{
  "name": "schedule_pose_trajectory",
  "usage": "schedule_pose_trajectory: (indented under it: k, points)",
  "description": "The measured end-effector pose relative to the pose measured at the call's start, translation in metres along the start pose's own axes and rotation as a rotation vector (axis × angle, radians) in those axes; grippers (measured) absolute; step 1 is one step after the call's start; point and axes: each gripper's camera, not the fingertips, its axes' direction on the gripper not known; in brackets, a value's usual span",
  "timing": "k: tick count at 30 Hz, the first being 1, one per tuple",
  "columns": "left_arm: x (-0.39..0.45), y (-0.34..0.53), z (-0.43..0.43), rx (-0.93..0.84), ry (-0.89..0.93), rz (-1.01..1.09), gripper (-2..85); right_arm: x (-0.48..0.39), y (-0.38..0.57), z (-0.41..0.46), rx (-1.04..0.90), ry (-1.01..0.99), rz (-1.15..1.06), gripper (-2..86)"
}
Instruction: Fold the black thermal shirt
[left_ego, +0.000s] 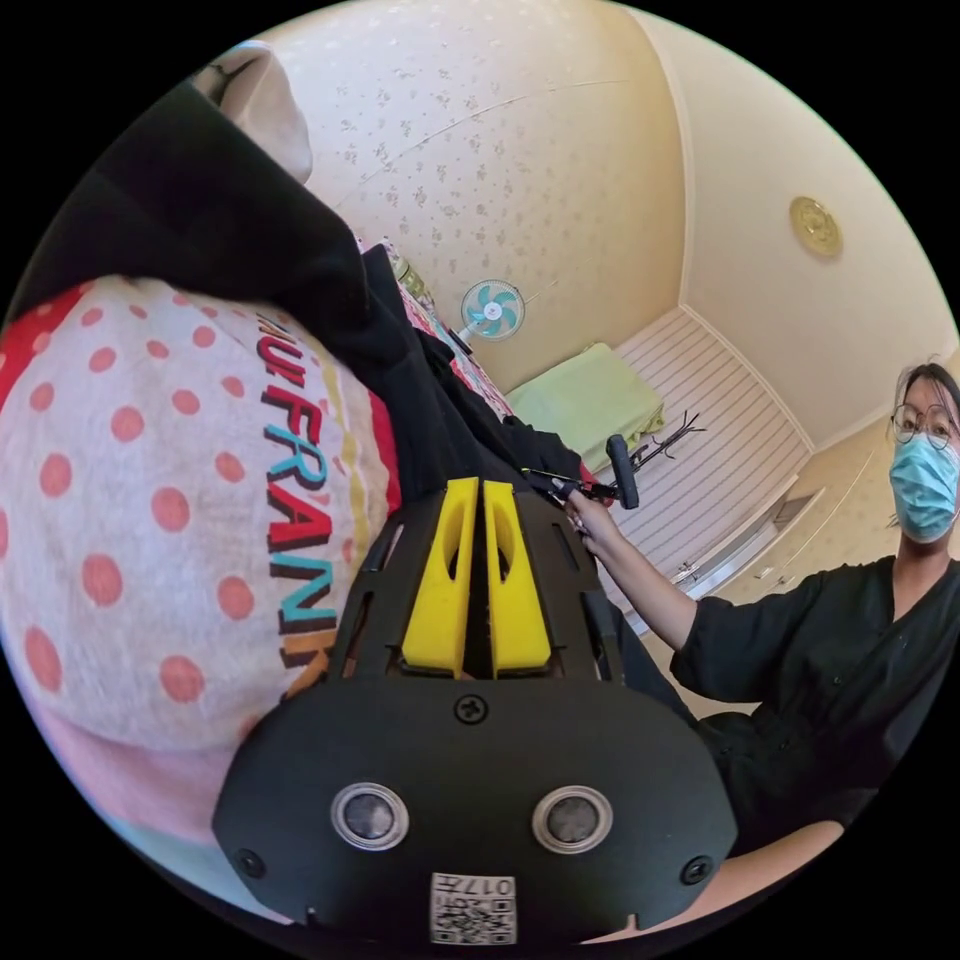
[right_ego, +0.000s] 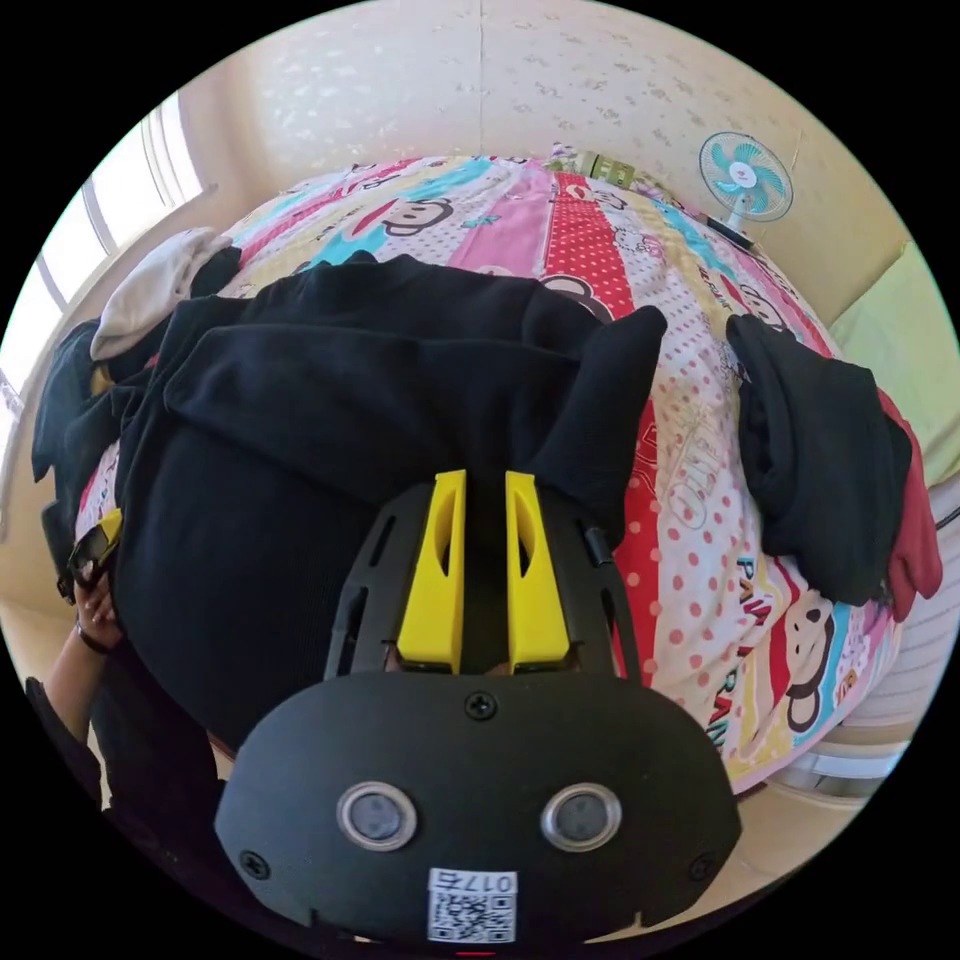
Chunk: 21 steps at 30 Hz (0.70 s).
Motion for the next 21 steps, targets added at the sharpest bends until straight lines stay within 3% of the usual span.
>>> schedule_pose_trajectory:
  k: [4,7,11,13,16,21]
  points:
    - [0.007,-0.013,-0.024,0.021,-0.068,-0.135,4.0,-0.024,0.006,0.022,0.026,0.041,-0.018,7.4]
    - [0.029,0.012,-0.106,0.384,-0.153,-0.171,8.5,-0.027,0.007,0.038,0.029,-0.015,0.001,7.3]
    - [0.005,0.074,-0.214,0.832,-0.264,-0.593,14.7,-0.029,0.009,0.059,0.035,-0.074,0.023,7.2]
    - [-0.012,0.079,-0.237,0.864,-0.206,-0.636,16.1,-0.036,0.011,0.067,0.042,-0.055,0.016,7.1]
    - [-0.032,0.070,-0.251,0.784,-0.341,-0.773,16.5,-0.053,0.012,0.080,0.040,0.015,-0.012,7.1]
    - [-0.046,0.074,-0.244,0.872,-0.366,-0.920,5.8,-0.062,0.015,0.096,0.051,0.047,-0.023,7.2]
